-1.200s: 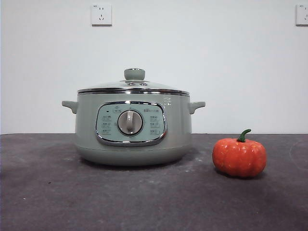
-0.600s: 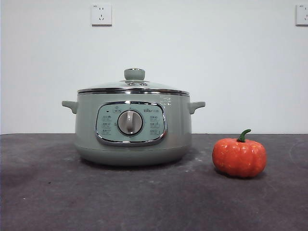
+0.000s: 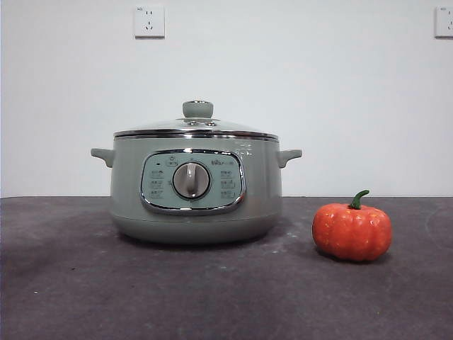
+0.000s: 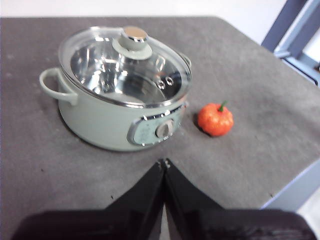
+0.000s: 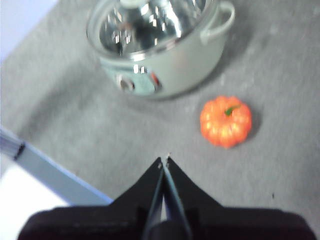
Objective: Pick up the pumpkin,open the lid,put the pumpkin in the pot,close the lid
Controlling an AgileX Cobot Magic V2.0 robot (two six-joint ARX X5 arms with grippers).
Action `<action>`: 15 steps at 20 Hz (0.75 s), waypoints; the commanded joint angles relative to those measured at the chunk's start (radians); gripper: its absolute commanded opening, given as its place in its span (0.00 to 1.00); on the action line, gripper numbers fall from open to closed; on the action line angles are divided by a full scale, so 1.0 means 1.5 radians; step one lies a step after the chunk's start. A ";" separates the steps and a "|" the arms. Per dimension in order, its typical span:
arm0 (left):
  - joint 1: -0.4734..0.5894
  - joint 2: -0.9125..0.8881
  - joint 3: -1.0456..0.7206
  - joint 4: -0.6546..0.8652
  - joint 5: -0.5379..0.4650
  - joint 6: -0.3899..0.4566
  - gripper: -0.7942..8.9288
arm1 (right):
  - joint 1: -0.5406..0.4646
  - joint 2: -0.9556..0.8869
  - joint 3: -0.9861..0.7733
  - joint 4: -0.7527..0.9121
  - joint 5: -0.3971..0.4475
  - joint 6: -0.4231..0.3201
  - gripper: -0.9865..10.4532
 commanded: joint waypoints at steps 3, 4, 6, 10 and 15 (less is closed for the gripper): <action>0.000 0.009 0.010 -0.026 0.002 0.036 0.08 | 0.004 0.010 0.005 -0.018 -0.001 -0.041 0.09; 0.000 0.008 0.011 -0.026 0.001 0.036 0.08 | 0.004 0.010 0.005 -0.016 -0.001 -0.039 0.09; 0.000 0.009 0.011 -0.026 -0.001 0.035 0.31 | 0.004 0.010 0.005 -0.012 -0.001 -0.039 0.24; 0.000 0.008 0.011 -0.025 -0.003 0.033 0.82 | 0.012 0.012 0.005 -0.004 -0.001 -0.011 0.70; 0.000 0.009 0.011 -0.023 -0.002 0.033 0.82 | 0.032 0.028 0.005 0.001 -0.001 -0.012 0.69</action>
